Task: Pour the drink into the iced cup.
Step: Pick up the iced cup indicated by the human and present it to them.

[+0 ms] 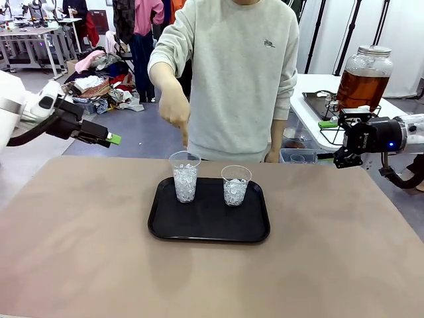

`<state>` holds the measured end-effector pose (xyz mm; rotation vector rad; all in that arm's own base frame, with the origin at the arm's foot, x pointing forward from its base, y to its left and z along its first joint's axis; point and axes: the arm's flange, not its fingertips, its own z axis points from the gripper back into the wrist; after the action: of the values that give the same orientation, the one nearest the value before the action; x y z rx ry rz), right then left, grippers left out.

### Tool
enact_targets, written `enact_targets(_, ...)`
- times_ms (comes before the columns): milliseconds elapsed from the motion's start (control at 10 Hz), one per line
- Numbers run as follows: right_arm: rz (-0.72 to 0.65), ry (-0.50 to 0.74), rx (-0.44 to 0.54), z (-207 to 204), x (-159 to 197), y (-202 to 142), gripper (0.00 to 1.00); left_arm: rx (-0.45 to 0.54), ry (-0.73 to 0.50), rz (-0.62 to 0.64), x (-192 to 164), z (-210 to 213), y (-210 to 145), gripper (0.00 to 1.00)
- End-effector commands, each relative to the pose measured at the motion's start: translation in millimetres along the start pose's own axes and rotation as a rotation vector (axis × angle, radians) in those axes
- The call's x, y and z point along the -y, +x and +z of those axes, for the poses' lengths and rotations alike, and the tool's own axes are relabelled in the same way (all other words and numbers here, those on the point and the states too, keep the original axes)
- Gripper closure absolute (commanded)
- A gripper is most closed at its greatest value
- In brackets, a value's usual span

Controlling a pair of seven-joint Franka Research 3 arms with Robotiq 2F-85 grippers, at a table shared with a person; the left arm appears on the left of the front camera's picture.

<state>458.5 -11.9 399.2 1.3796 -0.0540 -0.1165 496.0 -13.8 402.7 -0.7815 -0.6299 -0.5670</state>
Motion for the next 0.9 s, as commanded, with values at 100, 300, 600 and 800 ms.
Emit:
enact_targets(100,0.002,0.002,0.002,1,-1,-1,0.00,0.010,0.002,0.000,-4,6,4,0.00)
enact_targets(300,0.002,0.002,0.002,1,-1,-1,0.00,0.010,0.002,0.000,-4,6,4,0.00)
enact_targets(600,0.002,0.002,0.002,1,-1,-1,0.00,0.069,0.020,-0.161,-3,-9,0,0.00)
enact_targets(800,0.002,0.002,0.002,1,-1,-1,0.00,0.062,0.013,-0.295,-4,-27,-3,0.00)
